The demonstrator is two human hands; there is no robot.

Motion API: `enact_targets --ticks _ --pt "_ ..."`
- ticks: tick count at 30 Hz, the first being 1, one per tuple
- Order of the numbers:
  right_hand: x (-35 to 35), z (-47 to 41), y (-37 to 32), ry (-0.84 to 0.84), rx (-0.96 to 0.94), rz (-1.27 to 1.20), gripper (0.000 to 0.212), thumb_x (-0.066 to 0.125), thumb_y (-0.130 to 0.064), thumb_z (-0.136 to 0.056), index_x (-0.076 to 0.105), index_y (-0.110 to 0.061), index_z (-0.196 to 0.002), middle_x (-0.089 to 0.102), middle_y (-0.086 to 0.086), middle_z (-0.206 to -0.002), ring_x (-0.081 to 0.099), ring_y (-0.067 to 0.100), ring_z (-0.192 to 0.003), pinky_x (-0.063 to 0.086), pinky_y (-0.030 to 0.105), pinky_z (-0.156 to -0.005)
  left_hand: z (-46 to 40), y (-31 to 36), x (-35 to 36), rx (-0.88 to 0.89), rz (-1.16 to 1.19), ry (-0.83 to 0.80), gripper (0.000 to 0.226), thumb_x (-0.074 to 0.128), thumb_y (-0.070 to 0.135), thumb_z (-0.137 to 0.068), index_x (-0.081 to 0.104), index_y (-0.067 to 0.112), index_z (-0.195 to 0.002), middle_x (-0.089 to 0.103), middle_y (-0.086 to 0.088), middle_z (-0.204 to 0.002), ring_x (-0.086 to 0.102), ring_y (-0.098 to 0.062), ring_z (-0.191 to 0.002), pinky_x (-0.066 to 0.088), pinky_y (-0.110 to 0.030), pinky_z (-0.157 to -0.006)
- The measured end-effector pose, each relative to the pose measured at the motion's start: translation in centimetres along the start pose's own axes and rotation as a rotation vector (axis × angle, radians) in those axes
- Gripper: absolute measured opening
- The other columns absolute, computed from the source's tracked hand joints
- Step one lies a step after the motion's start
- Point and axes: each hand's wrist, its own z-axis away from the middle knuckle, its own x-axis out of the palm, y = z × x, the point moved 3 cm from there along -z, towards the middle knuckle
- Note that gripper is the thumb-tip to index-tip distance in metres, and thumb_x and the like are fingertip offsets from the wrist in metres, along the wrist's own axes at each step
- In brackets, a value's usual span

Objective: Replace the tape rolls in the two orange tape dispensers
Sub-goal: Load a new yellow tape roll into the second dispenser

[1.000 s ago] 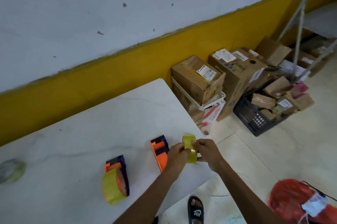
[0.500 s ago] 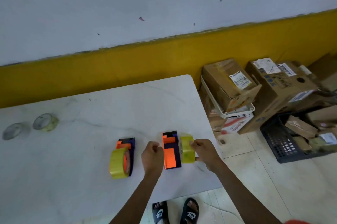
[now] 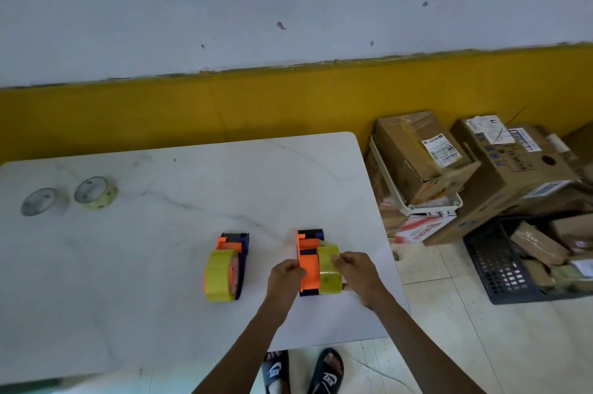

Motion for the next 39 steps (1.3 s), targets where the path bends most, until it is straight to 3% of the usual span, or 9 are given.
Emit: enact_targets --ticks 2,7,12,20,24,28,32,36,39 --pt "0.3 0.1 -0.2 -0.011 0.011 -0.016 0.03 0.059 -0.025 -0.088 0.063 0.003 -0.079 0.061 0.014 -0.077 0.069 0.039 -0.091 0.059 0.058 -0.076 -0.2 0.8 0.0 0.007 0.006 -0.008 0.024 0.054 0.018 -0.063 0.073 0.014 -0.077 0.07 -0.024 -0.092 0.064 -0.031 -0.081 0.053 -0.056 -0.087" --pt "1.2 0.2 -1.1 -0.024 0.016 -0.048 0.029 0.059 -0.024 -0.091 0.065 0.004 -0.086 0.064 0.018 -0.086 0.068 0.039 -0.096 0.058 0.057 -0.078 0.4 3.0 0.0 -0.043 0.032 -0.006 0.021 0.047 0.005 -0.083 0.068 0.004 -0.086 0.069 -0.026 -0.103 0.068 -0.041 -0.097 0.059 -0.05 -0.084" --pt "2.0 0.4 -1.7 -0.026 0.017 -0.068 0.031 0.059 -0.025 -0.091 0.064 0.006 -0.094 0.065 0.029 -0.104 0.068 0.039 -0.097 0.057 0.058 -0.083 0.1 3.6 0.1 -0.113 0.054 0.0 0.025 0.047 0.005 -0.086 0.068 -0.003 -0.097 0.072 -0.023 -0.099 0.071 -0.035 -0.092 0.062 -0.037 -0.069" --pt "3.2 0.1 -2.0 -0.041 -0.002 -0.111 0.023 0.059 -0.022 -0.092 0.067 -0.001 -0.087 0.069 0.022 -0.097 0.071 0.034 -0.092 0.058 0.056 -0.081 -0.3 3.6 0.2 -0.095 0.04 -0.005 0.026 0.045 0.009 -0.088 0.066 0.0 -0.101 0.072 -0.02 -0.1 0.072 -0.03 -0.089 0.062 -0.044 -0.078" --pt "3.7 0.0 -1.4 -0.008 -0.031 -0.038 0.032 0.059 -0.028 -0.089 0.065 0.004 -0.088 0.066 0.026 -0.089 0.068 0.041 -0.09 0.058 0.057 -0.08 -0.7 2.6 0.0 -0.069 -0.033 0.012 0.019 0.049 0.016 -0.081 0.066 0.008 -0.083 0.068 -0.018 -0.091 0.069 -0.029 -0.086 0.059 -0.046 -0.085" --pt "4.1 0.2 -0.5 0.055 -0.043 0.042 0.028 0.058 -0.033 -0.09 0.066 -0.006 -0.09 0.067 0.02 -0.091 0.066 0.035 -0.091 0.059 0.05 -0.081 0.1 1.8 0.1 0.068 -0.241 -0.031 0.02 0.047 0.022 -0.088 0.057 0.013 -0.073 0.053 -0.004 -0.074 0.051 -0.018 -0.071 0.044 -0.032 -0.066" --pt "3.9 0.1 -0.7 0.052 -0.031 0.05 0.031 0.061 -0.035 -0.085 0.063 -0.005 -0.093 0.066 0.022 -0.095 0.066 0.037 -0.093 0.056 0.053 -0.086 -0.3 1.7 0.1 0.203 -0.407 -0.061 0.032 0.041 0.023 -0.096 0.043 0.019 -0.064 0.041 0.002 -0.064 0.04 -0.014 -0.063 0.033 -0.03 -0.063" --pt "2.6 -0.6 -2.8 0.124 -0.125 0.209 0.02 0.059 -0.028 -0.091 0.06 -0.011 -0.1 0.063 0.006 -0.091 0.059 0.02 -0.084 0.048 0.023 -0.068 -0.4 2.0 0.2 0.26 -0.554 -0.04 0.036 0.038 0.025 -0.098 0.04 0.022 -0.062 0.041 0.003 -0.062 0.042 -0.015 -0.063 0.035 -0.03 -0.063" --pt "1.7 -1.8 -4.5 0.136 -0.323 0.463 0.024 0.062 -0.024 -0.089 0.066 -0.01 -0.108 0.064 0.006 -0.098 0.059 0.02 -0.092 0.038 0.021 -0.072 -0.3 2.0 0.2 0.266 -0.59 -0.037 0.033 0.036 0.028 -0.098 0.047 0.017 -0.069 0.044 0.004 -0.063 0.047 -0.017 -0.065 0.04 -0.031 -0.064"
